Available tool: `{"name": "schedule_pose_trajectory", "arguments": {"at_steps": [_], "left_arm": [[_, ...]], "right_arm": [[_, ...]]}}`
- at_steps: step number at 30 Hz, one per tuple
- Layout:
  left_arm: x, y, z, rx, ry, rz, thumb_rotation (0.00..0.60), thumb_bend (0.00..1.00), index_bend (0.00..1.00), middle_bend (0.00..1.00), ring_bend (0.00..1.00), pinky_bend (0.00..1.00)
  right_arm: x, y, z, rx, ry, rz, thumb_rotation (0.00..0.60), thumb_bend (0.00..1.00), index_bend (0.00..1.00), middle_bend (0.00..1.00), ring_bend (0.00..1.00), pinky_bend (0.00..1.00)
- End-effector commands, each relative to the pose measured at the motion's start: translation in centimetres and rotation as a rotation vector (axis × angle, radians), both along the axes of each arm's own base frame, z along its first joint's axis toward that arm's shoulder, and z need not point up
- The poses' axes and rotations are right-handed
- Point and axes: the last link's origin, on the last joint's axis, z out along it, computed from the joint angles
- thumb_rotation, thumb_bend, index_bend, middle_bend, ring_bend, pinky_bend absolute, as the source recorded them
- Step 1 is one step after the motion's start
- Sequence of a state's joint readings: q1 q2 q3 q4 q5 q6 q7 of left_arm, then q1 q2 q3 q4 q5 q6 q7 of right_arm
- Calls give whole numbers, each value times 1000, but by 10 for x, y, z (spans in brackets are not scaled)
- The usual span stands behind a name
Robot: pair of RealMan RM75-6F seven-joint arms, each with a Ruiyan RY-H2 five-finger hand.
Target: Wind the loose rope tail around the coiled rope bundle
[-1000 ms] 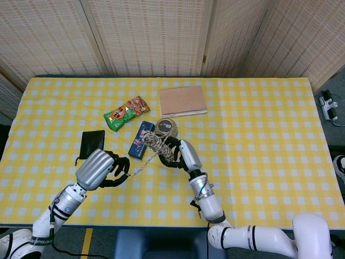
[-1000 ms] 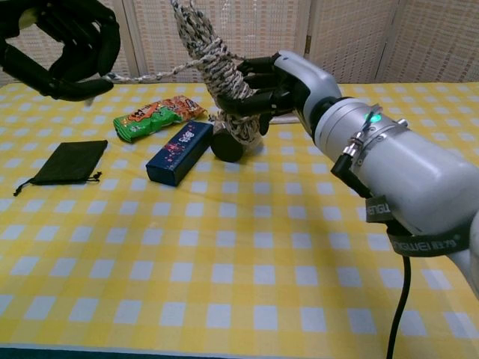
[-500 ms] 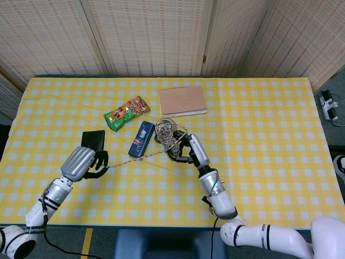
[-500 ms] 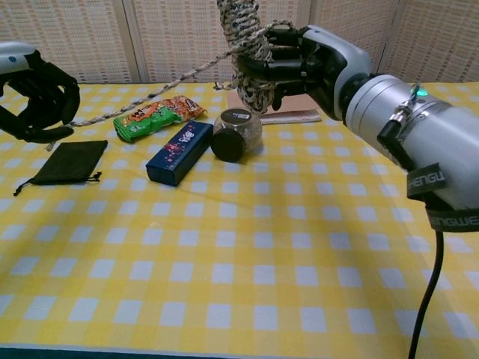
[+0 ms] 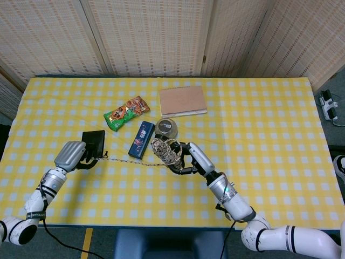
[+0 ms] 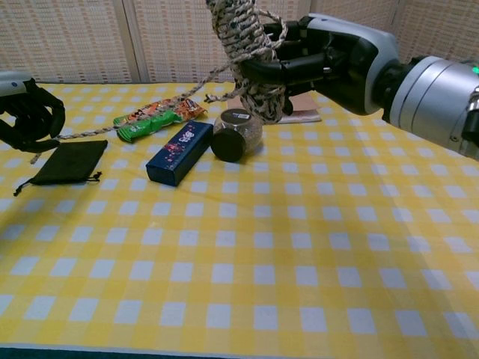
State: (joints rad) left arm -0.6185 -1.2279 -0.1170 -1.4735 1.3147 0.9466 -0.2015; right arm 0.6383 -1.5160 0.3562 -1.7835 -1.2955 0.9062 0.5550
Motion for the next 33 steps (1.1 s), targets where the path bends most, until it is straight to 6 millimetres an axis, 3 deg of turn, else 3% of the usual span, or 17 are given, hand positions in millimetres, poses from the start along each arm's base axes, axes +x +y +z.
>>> {"name": "schedule_pose_trajectory", "arguments": {"at_steps": [1,8,15,25,33], "left_arm": [[2,7,1,10,19,-5,600,544,656,801,764,746],[19,23,8,65,97,-72,600,544,656,801,764,746],[52,31,22,150,88,-160,600,544,656,801,764,746],[104,10,31,187,55,-342,600,544,658,801,764,746],[144,-15,25,181,38,-480,600,544,657,801,764,746]], "right_arm": [[-2,6,3,24,37,50,600,445,912,725,797,704],[-3,16,8,64,146,172,600,447,912,725,795,704],[-8,22,3,126,309,250,600,448,920,734,794,704],[14,18,-17,154,411,261,600,452,931,745,813,723],[38,16,-37,178,479,229,600,461,939,754,827,742]]}}
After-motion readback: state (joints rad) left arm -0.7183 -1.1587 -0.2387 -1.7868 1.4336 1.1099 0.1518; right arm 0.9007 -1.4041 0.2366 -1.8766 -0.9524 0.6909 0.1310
